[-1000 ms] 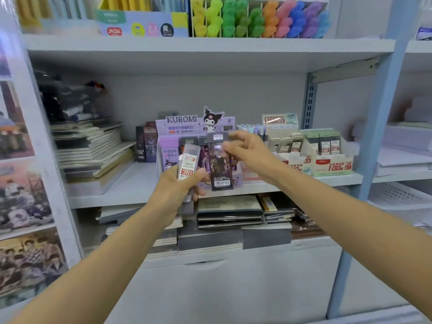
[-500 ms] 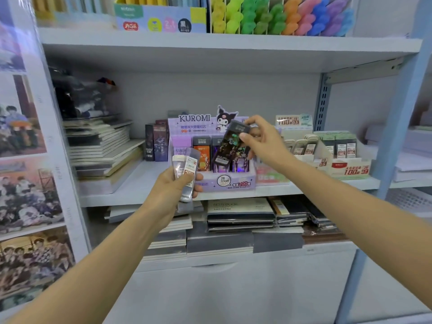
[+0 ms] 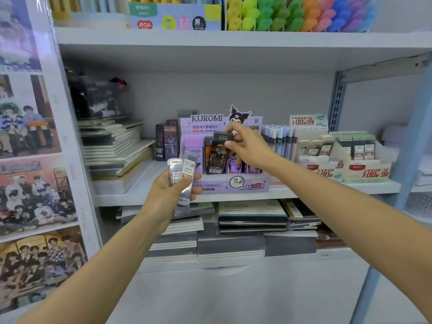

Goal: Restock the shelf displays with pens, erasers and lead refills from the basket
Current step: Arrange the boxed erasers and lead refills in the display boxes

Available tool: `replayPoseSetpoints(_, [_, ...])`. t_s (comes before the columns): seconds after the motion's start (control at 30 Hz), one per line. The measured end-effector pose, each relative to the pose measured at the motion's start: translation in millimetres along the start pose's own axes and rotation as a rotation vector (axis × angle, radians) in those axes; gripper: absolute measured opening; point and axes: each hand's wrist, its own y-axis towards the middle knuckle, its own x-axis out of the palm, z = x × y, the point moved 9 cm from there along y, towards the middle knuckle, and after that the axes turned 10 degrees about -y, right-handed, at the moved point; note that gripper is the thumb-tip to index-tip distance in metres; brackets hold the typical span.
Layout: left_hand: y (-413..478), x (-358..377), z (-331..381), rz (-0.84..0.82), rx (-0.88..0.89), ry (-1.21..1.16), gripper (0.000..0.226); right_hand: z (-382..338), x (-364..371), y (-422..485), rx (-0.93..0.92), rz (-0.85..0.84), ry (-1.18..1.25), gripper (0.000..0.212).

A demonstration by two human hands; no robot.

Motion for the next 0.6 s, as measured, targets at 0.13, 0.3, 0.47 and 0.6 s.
replayPoseSetpoints(0.13, [2, -2, -5, -0.004, -0.019, -0.014, 0.025, -17, 11, 9, -0.052, -0.005, -0.134, 0.021])
replayPoseSetpoints(0.3, [2, -1, -10, -0.040, -0.053, -0.028, 0.026, -19, 3, 3, -0.137, 0.243, -0.280, 0.027])
replayPoseSetpoints(0.47, [0, 0, -6, -0.039, -0.035, -0.018, 0.025, -16, 4, -1, -0.160, 0.337, -0.403, 0.031])
replayPoseSetpoints(0.6, [-5, 0, -2, -0.036, -0.027, 0.006, 0.027, -19, 6, -4, -0.144, 0.265, -0.415, 0.039])
